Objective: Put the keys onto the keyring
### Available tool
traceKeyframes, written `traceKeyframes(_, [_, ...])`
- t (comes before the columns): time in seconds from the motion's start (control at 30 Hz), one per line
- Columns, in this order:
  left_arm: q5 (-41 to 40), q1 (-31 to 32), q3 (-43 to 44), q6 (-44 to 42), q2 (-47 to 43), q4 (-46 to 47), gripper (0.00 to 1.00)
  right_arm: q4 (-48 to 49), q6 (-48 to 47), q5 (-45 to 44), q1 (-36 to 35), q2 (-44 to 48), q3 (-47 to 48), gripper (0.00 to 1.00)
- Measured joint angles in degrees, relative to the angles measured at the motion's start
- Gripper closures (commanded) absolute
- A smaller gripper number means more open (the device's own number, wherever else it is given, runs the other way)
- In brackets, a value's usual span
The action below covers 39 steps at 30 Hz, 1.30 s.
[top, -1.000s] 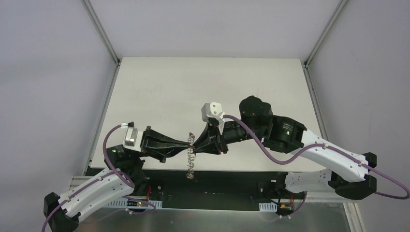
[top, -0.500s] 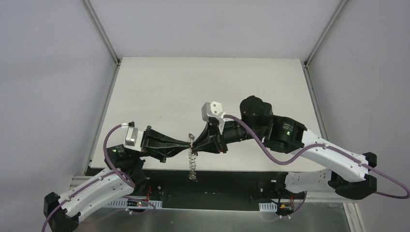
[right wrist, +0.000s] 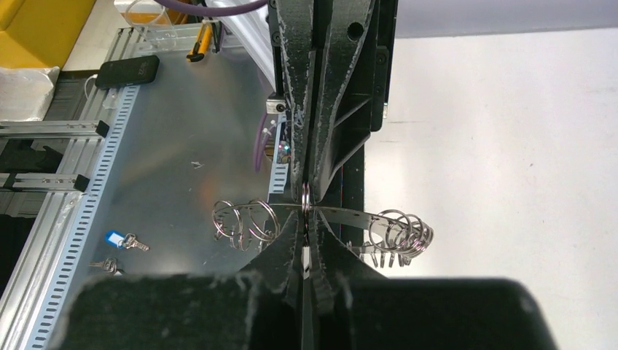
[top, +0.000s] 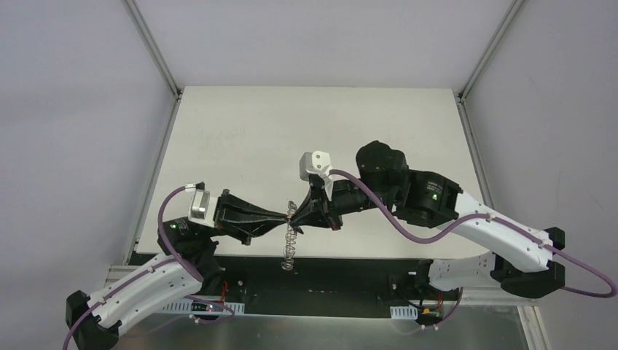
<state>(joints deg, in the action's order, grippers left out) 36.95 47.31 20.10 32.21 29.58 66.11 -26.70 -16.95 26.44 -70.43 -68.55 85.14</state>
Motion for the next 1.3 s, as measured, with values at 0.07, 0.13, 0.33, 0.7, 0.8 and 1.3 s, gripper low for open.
traceKeyframes(0.07, [0.0,0.0,0.5,0.1,-0.4,-2.4,0.94,-2.1,0.0,-0.7,-0.1,-0.5,1.1,1.0])
traceKeyframes(0.13, [0.6,0.0,2.5,0.1,-1.1,-8.6,0.93,-5.1,0.2,-1.8,-0.1,-1.0,2.6,1.0])
traceKeyframes(0.33, [0.9,0.0,15.7,-0.2,-1.8,-31.4,0.9,-15.5,0.5,-3.0,0.6,-3.1,6.4,1.0])
traceKeyframes(0.7, [1.8,0.0,23.7,-2.4,2.5,-61.2,0.81,-29.4,3.1,6.1,7.7,-8.9,9.0,1.0])
traceKeyframes(0.8, [3.4,0.0,25.0,-2.9,4.1,-65.1,0.79,-29.7,4.0,9.4,8.9,-9.2,8.7,1.0])
traceKeyframes(1.3, [8.8,0.0,25.6,-3.1,6.4,-69.4,0.73,-27.5,6.5,22.5,10.6,-13.6,5.9,1.0])
